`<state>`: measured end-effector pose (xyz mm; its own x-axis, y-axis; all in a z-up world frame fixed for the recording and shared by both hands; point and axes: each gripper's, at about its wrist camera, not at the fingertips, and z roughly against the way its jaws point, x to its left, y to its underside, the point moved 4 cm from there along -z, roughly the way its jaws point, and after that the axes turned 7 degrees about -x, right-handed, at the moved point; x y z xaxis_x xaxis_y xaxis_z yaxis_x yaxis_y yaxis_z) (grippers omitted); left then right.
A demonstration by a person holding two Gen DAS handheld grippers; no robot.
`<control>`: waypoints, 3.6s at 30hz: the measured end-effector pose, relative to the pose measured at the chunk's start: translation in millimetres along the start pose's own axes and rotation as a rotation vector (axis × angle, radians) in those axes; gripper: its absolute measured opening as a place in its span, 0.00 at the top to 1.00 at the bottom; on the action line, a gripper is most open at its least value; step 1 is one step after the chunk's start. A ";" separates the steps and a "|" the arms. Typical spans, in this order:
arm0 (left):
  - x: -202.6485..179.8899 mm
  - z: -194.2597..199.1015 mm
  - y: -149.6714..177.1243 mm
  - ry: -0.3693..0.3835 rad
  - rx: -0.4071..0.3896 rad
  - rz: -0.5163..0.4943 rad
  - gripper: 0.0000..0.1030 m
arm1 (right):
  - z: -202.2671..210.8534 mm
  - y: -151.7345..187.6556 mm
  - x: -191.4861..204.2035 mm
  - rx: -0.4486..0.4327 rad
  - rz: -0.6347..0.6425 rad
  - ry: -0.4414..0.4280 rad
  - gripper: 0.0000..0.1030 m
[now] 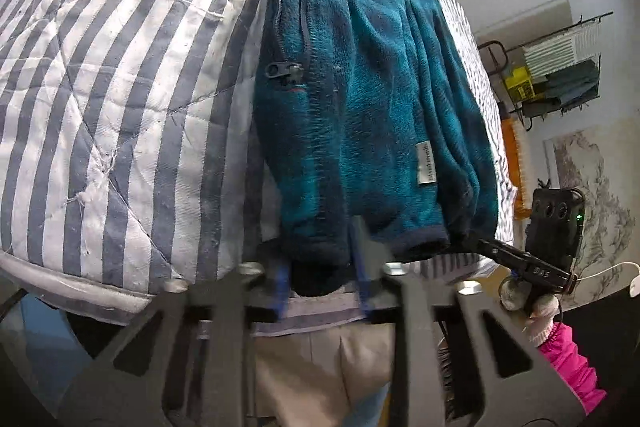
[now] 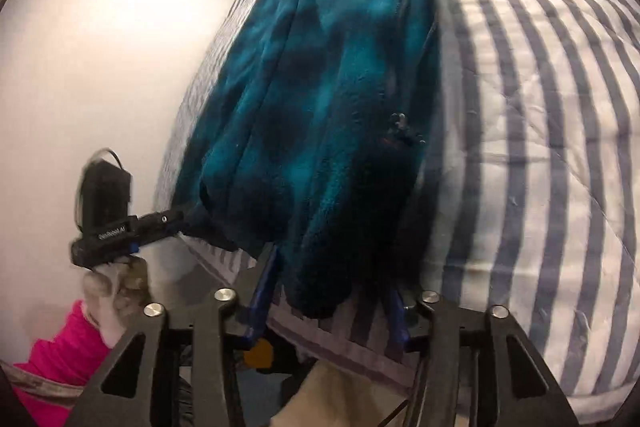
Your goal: Fold large clothes
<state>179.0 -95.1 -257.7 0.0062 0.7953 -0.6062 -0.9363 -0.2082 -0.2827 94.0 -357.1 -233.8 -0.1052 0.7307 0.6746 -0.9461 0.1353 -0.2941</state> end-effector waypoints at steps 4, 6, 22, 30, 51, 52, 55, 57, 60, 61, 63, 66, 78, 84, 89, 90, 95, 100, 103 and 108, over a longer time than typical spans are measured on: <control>-13.9 19.3 -5.9 0.042 -0.036 0.007 0.87 | 9.6 -7.5 10.6 -0.021 -0.001 -0.012 0.81; -22.2 31.8 -11.3 0.077 -0.057 0.017 0.87 | 21.1 -13.9 14.9 -0.050 -0.030 -0.056 0.83; -101.6 64.2 -128.5 0.143 -0.196 -0.060 0.88 | 87.8 -126.7 38.8 -0.221 0.012 -0.050 0.86; -96.5 16.7 -212.8 0.065 -0.229 -0.024 0.88 | 57.3 -214.5 28.9 -0.237 0.028 0.033 0.86; -48.1 -57.8 -274.9 0.133 -0.095 0.100 0.55 | 30.3 -284.0 -38.3 -0.317 -0.070 -0.055 0.36; -48.7 -49.6 -277.9 0.144 -0.118 0.102 0.41 | 38.4 -283.2 -39.5 -0.335 -0.075 -0.071 0.36; -47.8 -26.1 -284.4 0.142 -0.193 0.061 0.28 | 56.8 -272.8 -50.4 -0.364 -0.051 -0.022 0.37; -45.8 -19.9 -281.3 0.096 -0.209 -0.006 0.28 | 50.6 -261.6 -58.6 -0.322 -0.037 0.013 0.38; -41.8 -30.8 -264.2 -0.005 -0.181 -0.131 0.28 | 33.8 -252.6 -64.0 -0.280 -0.014 0.062 0.38; -40.0 -37.3 -259.5 -0.023 -0.165 -0.154 0.32 | 25.3 -251.9 -64.9 -0.271 -0.006 0.073 0.38; -38.1 -48.7 -254.3 -0.075 -0.158 -0.191 0.35 | 14.5 -255.0 -64.1 -0.266 0.008 0.094 0.38; -41.7 -61.5 -259.3 -0.142 -0.181 -0.235 0.35 | 5.0 -263.6 -54.5 -0.276 0.059 0.123 0.39; -27.0 -83.4 -276.2 -0.353 -0.243 -0.266 0.41 | -3.4 -273.7 -40.9 -0.274 0.265 0.441 0.62; -70.2 -53.9 -248.0 -0.220 -0.259 -0.377 0.42 | -3.0 -252.6 19.6 -0.310 0.447 0.319 0.63; -78.7 -90.5 -238.6 -0.247 -0.205 -0.414 0.42 | -48.1 -254.7 26.8 -0.271 0.473 0.314 0.63; -74.5 -102.5 -241.5 -0.259 -0.187 -0.397 0.42 | -59.6 -256.3 19.5 -0.242 0.451 0.326 0.64; -67.7 -120.8 -230.8 -0.304 -0.258 -0.490 0.42 | -86.8 -246.6 -4.5 -0.207 0.439 0.352 0.66; -64.3 -104.1 -244.4 -0.196 -0.197 -0.432 0.44 | -71.6 -252.2 2.7 -0.178 0.418 0.329 0.66; -66.3 -73.2 -270.0 -0.149 -0.259 -0.432 0.44 | -51.5 -255.7 5.6 -0.211 0.409 0.285 0.66; -53.7 -56.6 -349.0 -0.250 -0.374 -0.472 0.56 | -19.8 -291.5 -5.8 -0.297 0.395 0.309 0.71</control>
<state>525.3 -97.4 -168.6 0.2628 0.9489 -0.1746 -0.6673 0.0480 -0.7433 376.5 -387.6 -165.4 -0.2957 0.9194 0.2593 -0.7226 -0.0377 -0.6903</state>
